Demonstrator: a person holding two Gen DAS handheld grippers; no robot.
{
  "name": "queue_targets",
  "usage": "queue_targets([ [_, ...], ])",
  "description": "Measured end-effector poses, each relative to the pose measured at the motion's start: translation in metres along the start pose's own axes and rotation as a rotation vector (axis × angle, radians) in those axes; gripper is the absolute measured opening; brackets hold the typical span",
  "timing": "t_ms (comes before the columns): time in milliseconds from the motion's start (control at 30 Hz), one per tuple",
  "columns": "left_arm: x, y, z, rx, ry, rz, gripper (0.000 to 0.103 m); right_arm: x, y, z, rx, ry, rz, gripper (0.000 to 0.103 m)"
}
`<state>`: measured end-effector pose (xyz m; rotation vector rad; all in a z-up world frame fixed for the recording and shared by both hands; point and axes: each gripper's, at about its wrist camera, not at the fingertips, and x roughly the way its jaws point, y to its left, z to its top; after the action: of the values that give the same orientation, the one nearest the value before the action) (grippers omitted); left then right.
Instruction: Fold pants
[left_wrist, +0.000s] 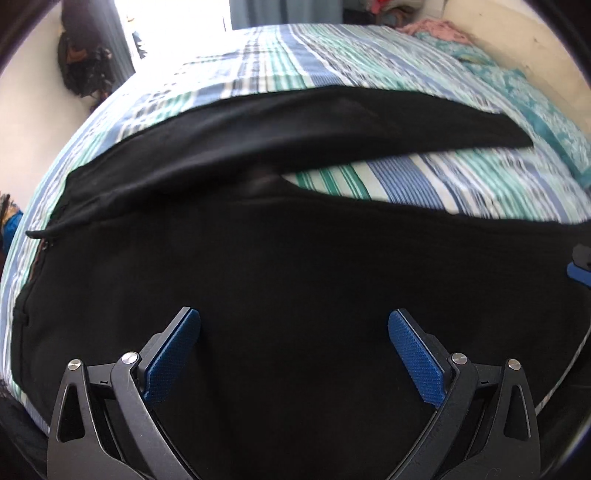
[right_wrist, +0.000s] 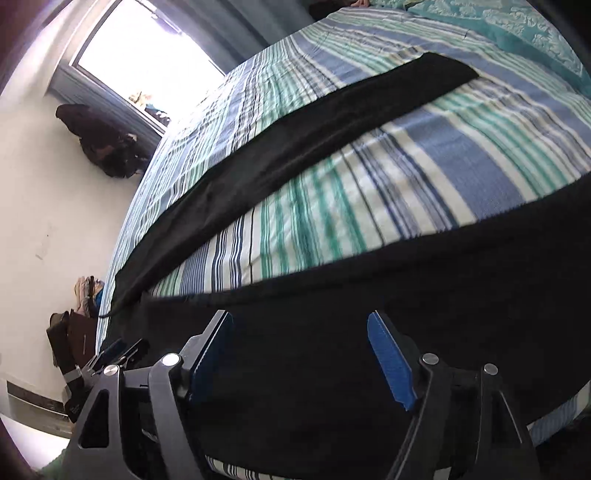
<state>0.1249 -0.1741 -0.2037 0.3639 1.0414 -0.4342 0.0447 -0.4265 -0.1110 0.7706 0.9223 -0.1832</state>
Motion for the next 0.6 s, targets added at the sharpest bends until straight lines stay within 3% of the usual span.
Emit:
queue_targets([
  [33,-0.001,-0.001,-0.008,0.027,-0.023,0.013,0.103,0.004,-0.009,-0.014,0.013,0.004,-0.035,0.071],
  [67,-0.006,0.005,-0.013,0.030,-0.054,0.008,0.103,0.001,-0.024,-0.019,0.044,-0.015,-0.062,0.049],
  [100,-0.010,0.014,-0.016,0.019,-0.049,0.018,0.103,-0.008,-0.045,-0.020,0.092,-0.052,-0.060,0.034],
  [133,-0.013,0.027,-0.020,-0.009,-0.038,0.027,0.103,-0.017,-0.071,-0.016,0.164,-0.074,-0.113,0.012],
  [200,-0.018,0.066,-0.029,-0.109,-0.028,0.072,0.103,-0.046,-0.110,-0.016,0.287,-0.156,-0.235,0.006],
  [233,-0.017,0.093,-0.034,-0.187,-0.012,0.115,0.103,-0.059,-0.122,-0.014,0.348,-0.204,-0.272,0.008],
  [300,-0.016,0.149,-0.045,-0.375,0.007,0.185,0.103,-0.076,-0.121,-0.011,0.383,-0.258,-0.353,0.028],
  [333,-0.018,0.175,-0.050,-0.473,0.000,0.170,0.103,-0.078,-0.108,-0.011,0.347,-0.278,-0.376,0.052],
  [367,-0.021,0.192,-0.054,-0.542,0.004,0.234,0.102,-0.078,-0.093,-0.010,0.292,-0.295,-0.388,0.066],
  [400,-0.024,0.205,-0.057,-0.582,0.017,0.311,0.102,-0.076,-0.072,-0.010,0.229,-0.308,-0.391,0.068],
  [433,-0.026,0.213,-0.059,-0.606,0.020,0.317,0.102,-0.073,-0.053,-0.008,0.160,-0.314,-0.367,0.068],
  [533,-0.031,0.207,-0.065,-0.635,0.001,0.180,0.102,-0.045,0.020,-0.011,-0.056,-0.281,-0.243,0.075],
  [600,-0.038,0.182,-0.060,-0.557,-0.033,0.174,0.102,-0.024,0.055,-0.025,-0.191,-0.230,-0.177,0.078],
])
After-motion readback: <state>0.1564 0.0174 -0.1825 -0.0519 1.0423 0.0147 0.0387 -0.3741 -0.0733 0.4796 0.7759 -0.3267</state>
